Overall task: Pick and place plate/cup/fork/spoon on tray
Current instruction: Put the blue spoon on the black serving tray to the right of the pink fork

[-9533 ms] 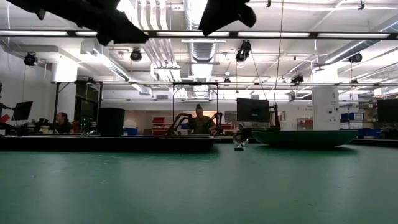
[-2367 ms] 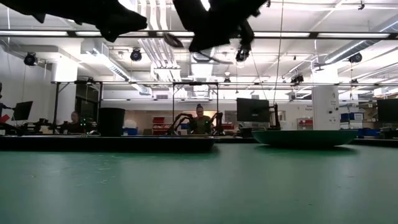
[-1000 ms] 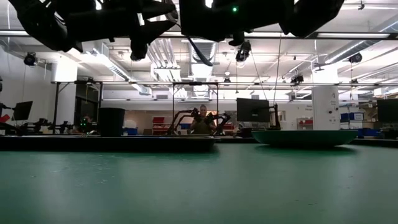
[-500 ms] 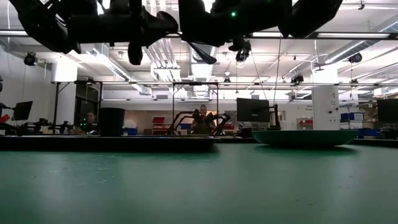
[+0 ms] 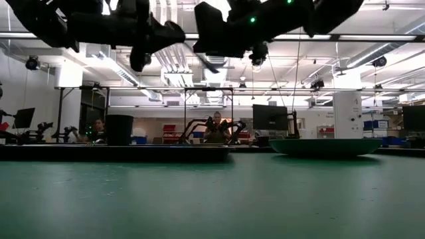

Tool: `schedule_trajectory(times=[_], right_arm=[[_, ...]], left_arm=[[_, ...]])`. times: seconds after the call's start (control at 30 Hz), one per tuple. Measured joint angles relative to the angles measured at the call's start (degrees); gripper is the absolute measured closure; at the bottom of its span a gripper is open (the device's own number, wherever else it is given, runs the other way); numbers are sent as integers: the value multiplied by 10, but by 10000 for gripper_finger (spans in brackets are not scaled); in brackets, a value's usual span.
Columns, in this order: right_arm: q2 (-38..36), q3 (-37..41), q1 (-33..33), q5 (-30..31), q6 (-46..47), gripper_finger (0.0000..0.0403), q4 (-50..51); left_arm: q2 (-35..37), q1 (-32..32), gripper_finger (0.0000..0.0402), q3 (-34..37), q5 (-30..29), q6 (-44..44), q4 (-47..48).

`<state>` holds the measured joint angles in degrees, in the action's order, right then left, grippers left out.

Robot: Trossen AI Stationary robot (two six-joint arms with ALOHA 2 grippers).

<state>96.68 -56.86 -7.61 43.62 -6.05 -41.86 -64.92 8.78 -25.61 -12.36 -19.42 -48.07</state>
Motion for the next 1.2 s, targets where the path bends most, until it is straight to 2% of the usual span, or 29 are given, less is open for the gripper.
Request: schedule_trajectory(times=[0.27,0.37,0.43,0.53,0.73,0.93,1.2], right_arm=[[-92,0,0,0,61,207,208],[-125,0,0,0,82,207,288],[-145,0,0,-1,96,207,340],[-171,0,0,-1,115,207,403],[-207,5,0,-1,136,206,463],[-234,18,0,-1,120,206,467],[-250,37,0,-1,120,206,476]], left_arm=[[121,58,401,-34,-22,-42,367],[143,87,401,-47,-32,-64,500],[147,108,401,-48,-31,-74,555],[144,137,401,-48,-23,-85,601],[112,203,401,-49,87,-91,645],[86,250,402,-49,114,-78,696],[81,277,402,-49,119,-42,717]])
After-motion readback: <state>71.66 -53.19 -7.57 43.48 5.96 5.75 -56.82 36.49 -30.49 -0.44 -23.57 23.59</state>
